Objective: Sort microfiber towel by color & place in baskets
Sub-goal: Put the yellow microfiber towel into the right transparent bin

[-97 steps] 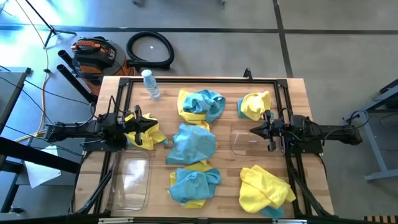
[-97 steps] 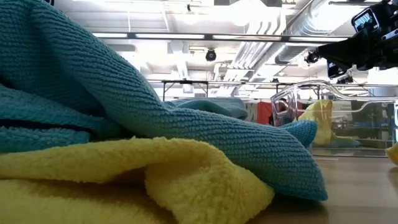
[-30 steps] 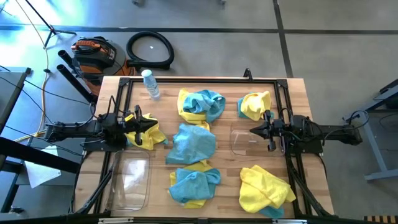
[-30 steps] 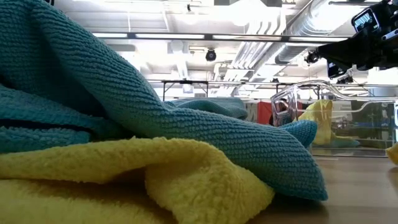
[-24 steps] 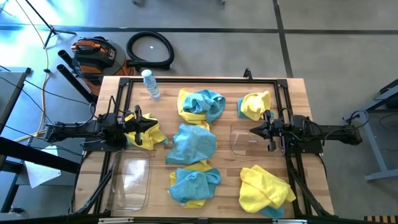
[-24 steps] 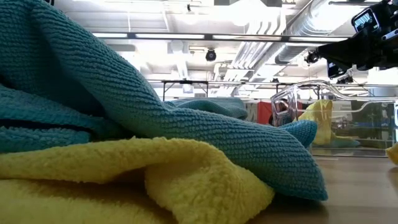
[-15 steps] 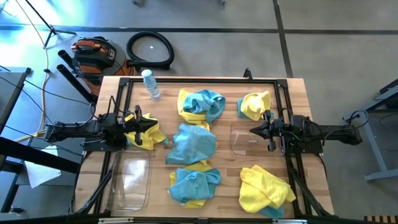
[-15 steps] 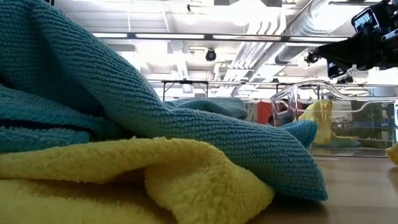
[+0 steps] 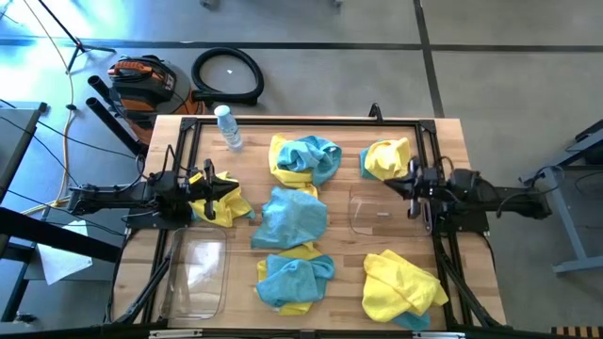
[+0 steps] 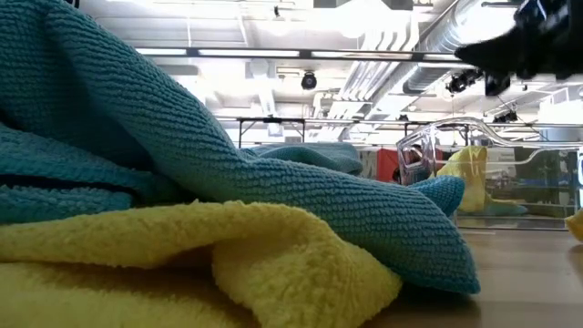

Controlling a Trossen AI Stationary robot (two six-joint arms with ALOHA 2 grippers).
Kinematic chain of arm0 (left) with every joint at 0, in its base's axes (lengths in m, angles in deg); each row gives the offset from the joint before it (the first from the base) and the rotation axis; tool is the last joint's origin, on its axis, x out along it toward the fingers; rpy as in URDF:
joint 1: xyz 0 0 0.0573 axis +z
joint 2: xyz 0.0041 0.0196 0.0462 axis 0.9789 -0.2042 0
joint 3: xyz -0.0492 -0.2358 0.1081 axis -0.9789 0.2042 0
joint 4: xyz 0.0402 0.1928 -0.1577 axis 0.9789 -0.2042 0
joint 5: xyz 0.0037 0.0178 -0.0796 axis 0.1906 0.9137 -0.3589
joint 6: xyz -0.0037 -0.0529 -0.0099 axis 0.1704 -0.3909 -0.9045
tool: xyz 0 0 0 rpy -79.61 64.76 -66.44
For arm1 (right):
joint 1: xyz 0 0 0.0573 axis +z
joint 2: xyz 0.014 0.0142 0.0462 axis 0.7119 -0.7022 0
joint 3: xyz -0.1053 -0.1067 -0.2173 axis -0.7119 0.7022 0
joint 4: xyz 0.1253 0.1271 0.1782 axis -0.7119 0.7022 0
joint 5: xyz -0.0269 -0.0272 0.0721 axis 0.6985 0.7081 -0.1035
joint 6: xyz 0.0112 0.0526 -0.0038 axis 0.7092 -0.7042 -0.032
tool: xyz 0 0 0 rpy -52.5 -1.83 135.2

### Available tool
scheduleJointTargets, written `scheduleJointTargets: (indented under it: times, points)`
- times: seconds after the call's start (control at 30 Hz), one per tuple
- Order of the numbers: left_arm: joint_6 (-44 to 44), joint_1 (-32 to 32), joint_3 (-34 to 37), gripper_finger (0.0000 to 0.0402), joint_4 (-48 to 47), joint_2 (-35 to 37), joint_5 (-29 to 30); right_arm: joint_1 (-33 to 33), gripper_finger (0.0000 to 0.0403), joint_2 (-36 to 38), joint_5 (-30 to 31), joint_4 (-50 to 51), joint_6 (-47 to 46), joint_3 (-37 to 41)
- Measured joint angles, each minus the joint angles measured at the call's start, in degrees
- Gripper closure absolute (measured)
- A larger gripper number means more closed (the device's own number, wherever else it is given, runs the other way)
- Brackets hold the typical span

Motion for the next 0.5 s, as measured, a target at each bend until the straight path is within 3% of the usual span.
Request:
scheduleJointTargets:
  times: [0.2, 0.4, 0.5]
  points:
    - [0.0, 0.0, 0.0, 0.0401, 0.0, 0.0, 0.0, 0.0, 0.0403, -11.4, 9.3, 13.9, -0.2, -14.1]
    - [0.0, 0.0, 0.0, 0.0402, 0.0, 0.0, 0.0, -2.1, 0.0403, -27.3, 28.2, 28.3, -11.4, -28.6]
    - [0.0, 0.0, 0.0, 0.0402, 0.0, 0.0, 0.0, -5.8, 0.0402, -34.6, 32.7, 32.4, -17.9, -35.2]
